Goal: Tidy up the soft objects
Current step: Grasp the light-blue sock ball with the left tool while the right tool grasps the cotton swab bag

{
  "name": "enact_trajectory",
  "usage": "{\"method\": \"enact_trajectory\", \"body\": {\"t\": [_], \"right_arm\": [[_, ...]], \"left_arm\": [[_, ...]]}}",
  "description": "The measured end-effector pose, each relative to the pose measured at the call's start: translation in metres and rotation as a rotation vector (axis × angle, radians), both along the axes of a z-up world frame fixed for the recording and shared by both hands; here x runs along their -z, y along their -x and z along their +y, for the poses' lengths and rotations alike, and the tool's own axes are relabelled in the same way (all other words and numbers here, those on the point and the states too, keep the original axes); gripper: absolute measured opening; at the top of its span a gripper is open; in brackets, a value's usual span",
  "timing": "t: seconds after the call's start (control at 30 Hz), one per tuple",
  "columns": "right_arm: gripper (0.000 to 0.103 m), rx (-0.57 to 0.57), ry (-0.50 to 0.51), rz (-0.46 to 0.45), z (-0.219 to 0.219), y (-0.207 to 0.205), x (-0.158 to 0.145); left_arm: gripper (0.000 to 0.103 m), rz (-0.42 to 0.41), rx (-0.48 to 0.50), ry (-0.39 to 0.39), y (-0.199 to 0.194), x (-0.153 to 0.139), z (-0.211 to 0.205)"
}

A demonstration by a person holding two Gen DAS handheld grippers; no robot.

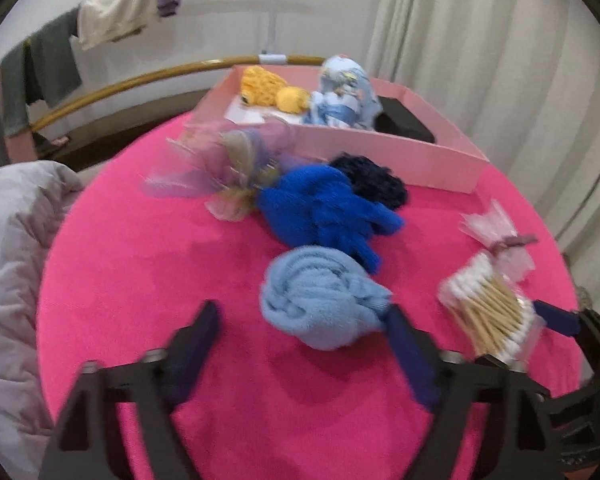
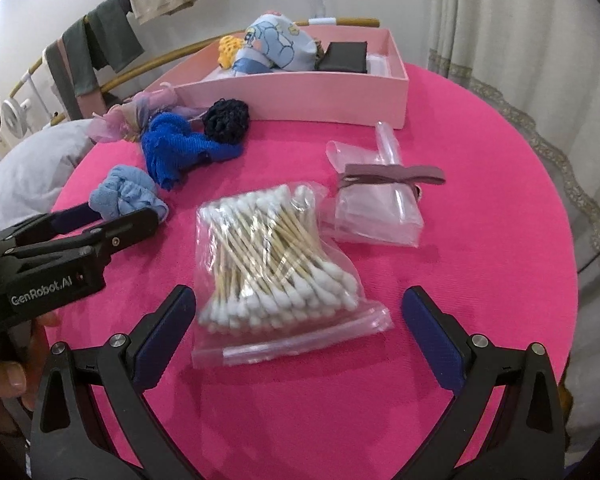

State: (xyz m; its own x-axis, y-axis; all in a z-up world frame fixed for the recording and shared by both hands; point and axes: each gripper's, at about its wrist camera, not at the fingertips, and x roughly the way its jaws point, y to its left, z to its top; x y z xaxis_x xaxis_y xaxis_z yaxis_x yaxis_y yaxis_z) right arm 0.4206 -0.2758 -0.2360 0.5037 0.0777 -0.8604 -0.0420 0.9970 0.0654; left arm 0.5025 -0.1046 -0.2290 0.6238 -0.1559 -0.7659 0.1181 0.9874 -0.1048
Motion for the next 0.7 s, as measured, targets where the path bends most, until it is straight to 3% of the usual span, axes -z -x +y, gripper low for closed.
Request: {"method": "enact_trajectory", "body": {"t": [0.17, 0.27, 0.43, 0.5, 0.7], "right_arm": [[0.103, 0.007, 0.019, -0.012, 0.009, -0.007, 0.003], [0.101, 0.014, 0.048, -0.016, 0.016, -0.009, 0.004], [0.078, 0.002, 0.089, -0.028, 0.022, -0.006, 0.002], [0.063, 0.002, 0.08, -0.037, 0.021, -0.004, 0.0], [0.052, 0.005, 0.03, -0.041, 0.017, 0.006, -0.006]], "left_arm": [[0.086, 0.002, -0.002, 0.025, -0.01, 0.002, 0.005], [0.061, 0.018, 0.021, 0.038, -0.015, 0.006, 0.004], [0.05, 0.01, 0.04, 0.036, -0.019, 0.006, 0.002], [0.047, 0.011, 0.042, 0.049, -0.019, 0.005, 0.005], [0.045, 0.003, 0.035, 0.05, -0.005, 0.0, 0.013]]}}
